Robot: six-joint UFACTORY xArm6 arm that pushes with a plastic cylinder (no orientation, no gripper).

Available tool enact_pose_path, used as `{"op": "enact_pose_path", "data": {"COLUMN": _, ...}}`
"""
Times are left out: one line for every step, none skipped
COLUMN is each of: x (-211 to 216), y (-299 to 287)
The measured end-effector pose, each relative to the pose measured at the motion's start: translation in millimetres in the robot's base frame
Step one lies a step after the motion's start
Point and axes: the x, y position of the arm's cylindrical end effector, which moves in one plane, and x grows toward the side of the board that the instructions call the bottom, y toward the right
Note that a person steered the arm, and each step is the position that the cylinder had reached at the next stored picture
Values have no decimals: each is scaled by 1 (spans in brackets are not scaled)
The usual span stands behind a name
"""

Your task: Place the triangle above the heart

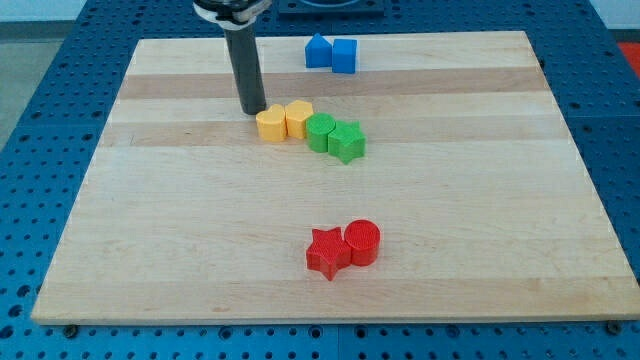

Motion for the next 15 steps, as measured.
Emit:
{"op": "enact_pose_path", "data": {"x": -31, "y": -25}}
{"op": "enact_pose_path", "data": {"x": -75, "y": -27}}
{"op": "enact_pose_path", "data": {"x": -107, "y": -4}}
{"op": "enact_pose_path", "data": {"x": -128, "y": 48}}
{"op": "enact_pose_path", "data": {"x": -140, "y": 87}}
{"op": "enact_pose_path", "data": {"x": -128, "y": 124}}
{"op": "enact_pose_path", "data": {"x": -103, "y": 127}}
{"op": "enact_pose_path", "data": {"x": -96, "y": 106}}
{"op": "enact_pose_path", "data": {"x": -115, "y": 89}}
{"op": "enact_pose_path", "data": {"x": -128, "y": 75}}
{"op": "enact_pose_path", "data": {"x": -126, "y": 65}}
{"op": "enact_pose_path", "data": {"x": -111, "y": 52}}
{"op": "enact_pose_path", "data": {"x": -84, "y": 35}}
{"op": "enact_pose_path", "data": {"x": -84, "y": 29}}
{"op": "enact_pose_path", "data": {"x": -91, "y": 20}}
